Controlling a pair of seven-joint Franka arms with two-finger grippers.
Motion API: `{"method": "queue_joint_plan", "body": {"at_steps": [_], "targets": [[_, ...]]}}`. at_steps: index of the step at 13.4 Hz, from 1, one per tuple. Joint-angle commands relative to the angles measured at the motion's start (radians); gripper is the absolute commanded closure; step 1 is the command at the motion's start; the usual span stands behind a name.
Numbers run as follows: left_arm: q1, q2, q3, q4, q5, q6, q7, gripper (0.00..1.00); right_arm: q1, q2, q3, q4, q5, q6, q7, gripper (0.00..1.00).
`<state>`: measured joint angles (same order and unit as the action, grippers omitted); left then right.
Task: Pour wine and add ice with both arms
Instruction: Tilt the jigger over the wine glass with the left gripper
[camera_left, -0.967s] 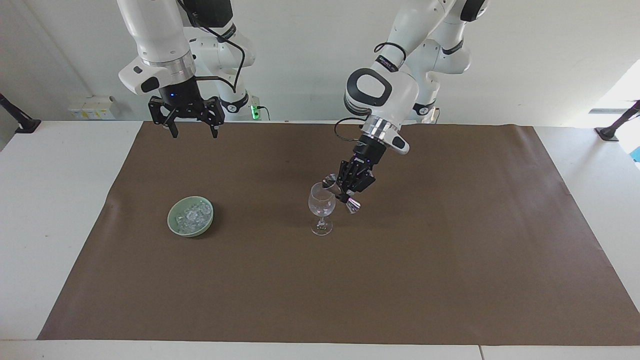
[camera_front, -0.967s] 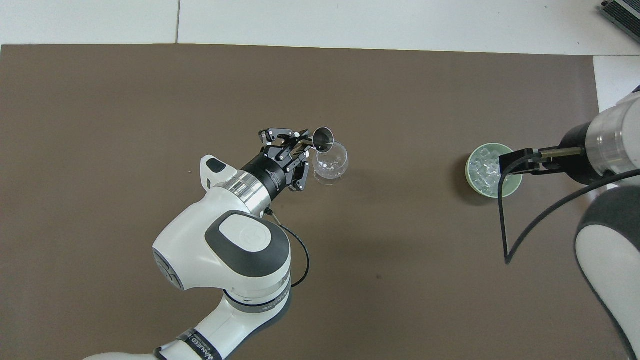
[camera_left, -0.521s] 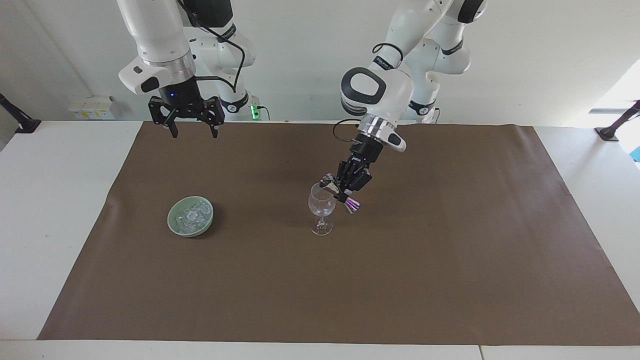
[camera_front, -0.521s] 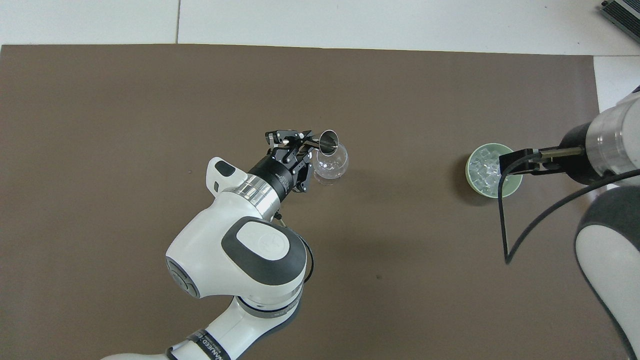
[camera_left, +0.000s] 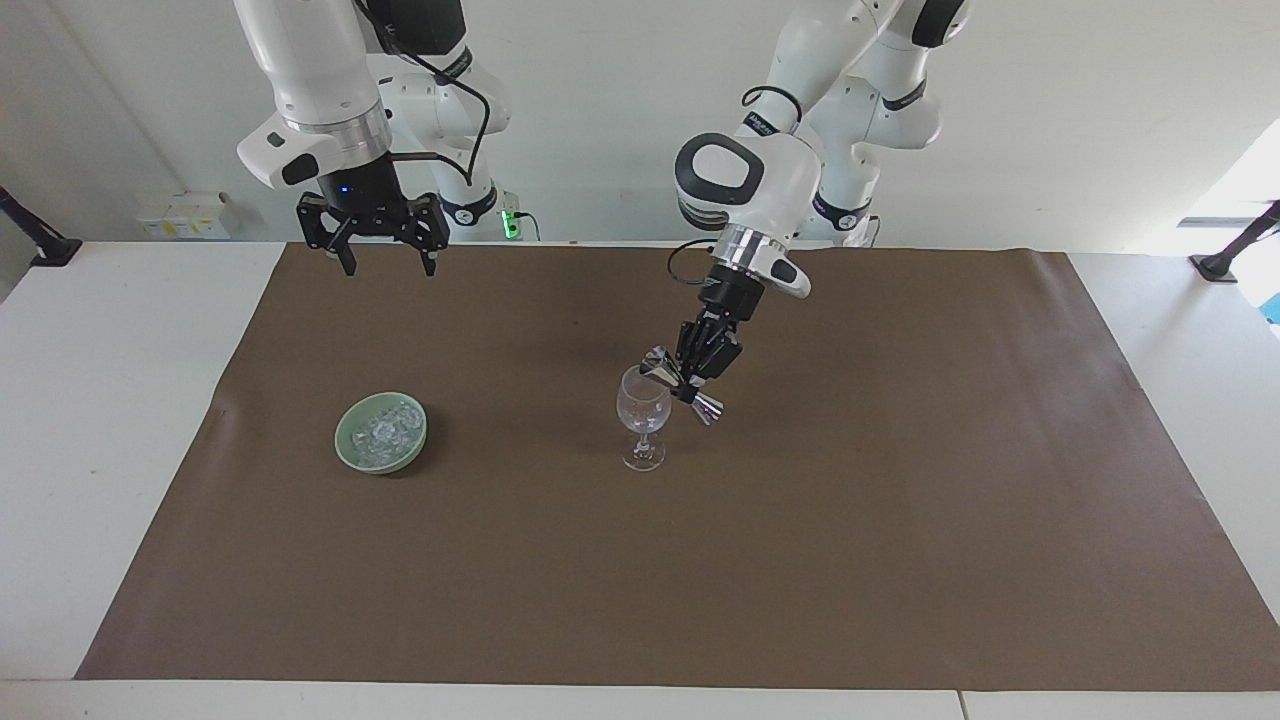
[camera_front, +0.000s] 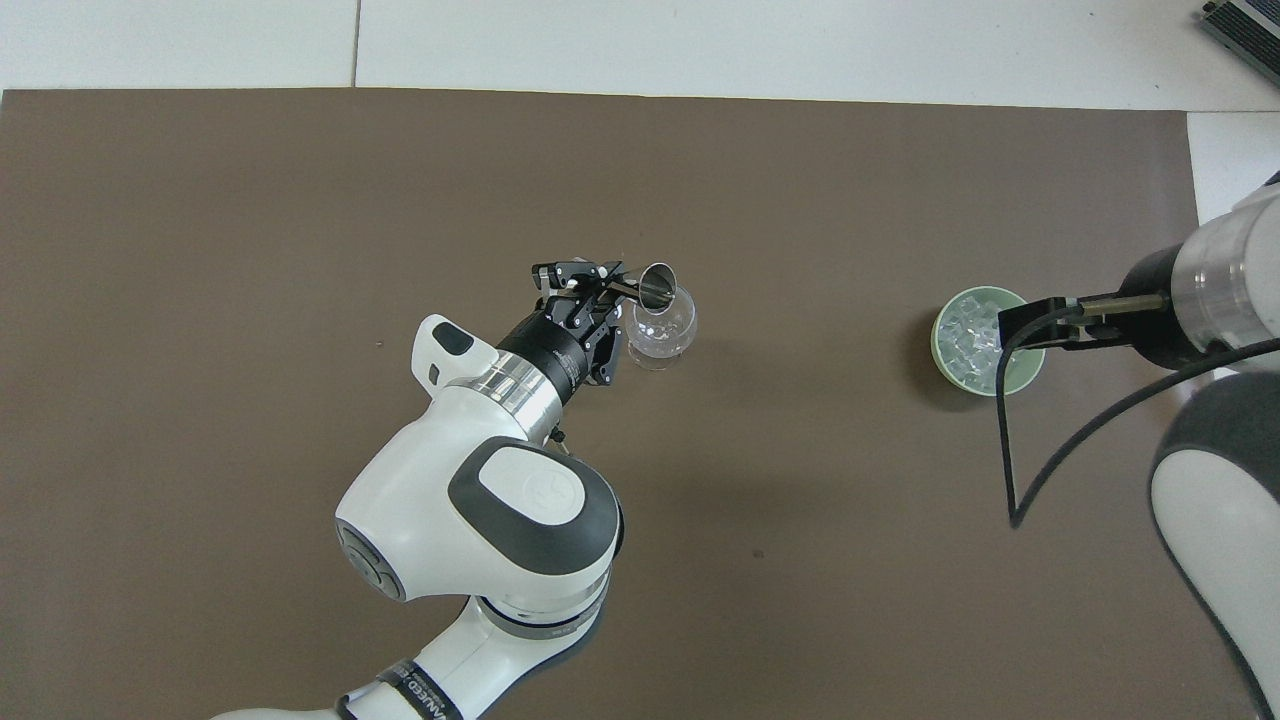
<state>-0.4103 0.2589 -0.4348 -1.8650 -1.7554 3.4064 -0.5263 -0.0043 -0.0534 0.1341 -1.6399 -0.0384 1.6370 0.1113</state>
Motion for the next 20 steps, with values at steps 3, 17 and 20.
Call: {"method": "queue_joint_plan", "body": {"at_steps": [3,17,20], "targets": [[-0.035,0.034,0.011,0.044,0.042,0.065,0.023,1.00,-0.014,-0.020,0.007,-0.020,0.002,-0.006,-0.025,0.00],[-0.055,0.034,0.013,0.038,0.070,0.093,0.155,1.00,-0.013,-0.020,0.007,-0.020,0.002,-0.006,-0.025,0.00],[-0.055,0.034,0.013,0.033,0.070,0.093,0.189,1.00,-0.014,-0.020,0.007,-0.020,0.002,-0.008,-0.025,0.00]]}}
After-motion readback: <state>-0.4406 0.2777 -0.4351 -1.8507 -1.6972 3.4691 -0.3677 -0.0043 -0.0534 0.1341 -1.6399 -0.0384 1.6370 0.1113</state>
